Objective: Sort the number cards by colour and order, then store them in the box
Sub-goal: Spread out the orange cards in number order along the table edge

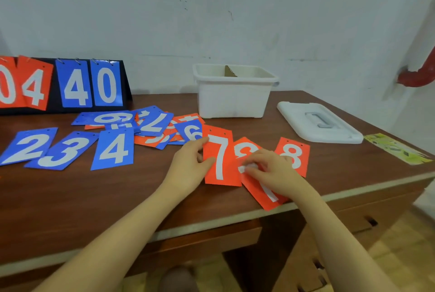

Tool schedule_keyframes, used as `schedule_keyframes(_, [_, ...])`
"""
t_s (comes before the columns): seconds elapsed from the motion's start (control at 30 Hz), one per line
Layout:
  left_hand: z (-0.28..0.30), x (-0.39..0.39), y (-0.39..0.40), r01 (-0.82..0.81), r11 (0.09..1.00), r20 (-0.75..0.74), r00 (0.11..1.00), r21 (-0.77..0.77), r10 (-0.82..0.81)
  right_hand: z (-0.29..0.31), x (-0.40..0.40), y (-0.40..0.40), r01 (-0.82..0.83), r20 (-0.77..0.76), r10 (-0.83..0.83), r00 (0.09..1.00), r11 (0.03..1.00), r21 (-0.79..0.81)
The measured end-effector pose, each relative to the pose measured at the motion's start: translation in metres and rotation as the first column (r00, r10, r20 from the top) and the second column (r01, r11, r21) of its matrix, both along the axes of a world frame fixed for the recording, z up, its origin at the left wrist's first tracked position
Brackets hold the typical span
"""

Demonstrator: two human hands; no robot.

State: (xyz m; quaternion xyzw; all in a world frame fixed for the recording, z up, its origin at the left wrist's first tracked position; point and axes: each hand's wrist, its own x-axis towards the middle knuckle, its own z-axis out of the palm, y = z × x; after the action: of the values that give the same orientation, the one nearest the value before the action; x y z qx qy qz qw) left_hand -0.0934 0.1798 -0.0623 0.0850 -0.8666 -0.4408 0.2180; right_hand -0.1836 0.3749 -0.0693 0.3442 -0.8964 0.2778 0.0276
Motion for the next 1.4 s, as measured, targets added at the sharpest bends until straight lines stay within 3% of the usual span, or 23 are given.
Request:
schedule_keyframes(0.1, [0.005,0.01,0.005,0.011,0.996,-0.002,1.0,0.093,-0.011,-0.003,-0.003,0.005,0.124,-0.055,-0.128,0.99,0.99,-0.068])
schedule_keyframes(0.23, [0.009,0.005,0.029,-0.001,0.981,-0.031,0.999,0.192,0.007,0.002,-0.022,0.031,0.369,-0.113,-0.353,0.929,0.91,0.186])
schedule_keyframes(0.3, [0.006,0.0,0.049,0.021,0.994,-0.009,1.0,0.103,-0.02,0.001,-0.025,0.041,0.36,-0.077,-0.353,0.932,0.891,0.276])
schedule_keyframes(0.37, [-0.003,-0.005,0.068,0.05,0.995,0.096,0.995,-0.083,-0.042,0.0,-0.023,0.046,0.352,-0.047,-0.352,0.935,0.904,0.243])
schedule_keyframes(0.47, [-0.019,-0.011,0.081,0.109,0.866,0.277,0.96,-0.488,0.035,-0.003,-0.019,0.044,0.35,-0.054,-0.346,0.937,0.929,0.122])
schedule_keyframes(0.63, [-0.014,-0.027,0.06,-0.137,0.841,0.084,0.974,-0.523,0.21,-0.011,-0.009,0.033,0.231,-0.161,-0.227,0.961,0.973,0.011])
schedule_keyframes(0.7, [-0.009,-0.038,0.041,-0.166,0.779,0.158,0.933,-0.605,0.322,-0.008,-0.01,0.024,0.177,-0.151,-0.171,0.974,0.984,0.026])
schedule_keyframes(0.77, [-0.007,-0.047,0.028,-0.121,0.772,0.261,0.899,-0.624,0.352,-0.005,-0.012,0.015,0.115,-0.143,-0.105,0.984,0.991,0.064])
schedule_keyframes(0.87, [-0.009,-0.057,0.019,-0.09,0.857,0.346,0.889,-0.508,0.299,-0.011,-0.013,0.01,0.072,-0.197,-0.037,0.98,0.983,0.17])
schedule_keyframes(0.97, [-0.007,-0.064,0.014,-0.1,0.926,0.379,0.892,-0.365,0.245,-0.017,-0.013,0.013,0.097,-0.258,-0.052,0.965,0.981,0.166])
schedule_keyframes(1.1, [-0.003,-0.062,0.009,-0.129,0.989,0.073,0.988,-0.078,0.134,-0.014,-0.012,0.013,0.081,-0.323,-0.027,0.946,0.985,0.154])
schedule_keyframes(1.2, [0.01,-0.052,0.002,-0.154,0.986,-0.18,0.97,0.071,0.164,-0.013,-0.009,0.012,0.089,-0.361,-0.02,0.933,0.98,0.177])
schedule_keyframes(1.4, [0.033,-0.025,-0.022,-0.074,0.982,-0.306,0.944,0.173,0.125,0.01,-0.009,0.003,0.134,-0.28,-0.066,0.958,0.964,0.231])
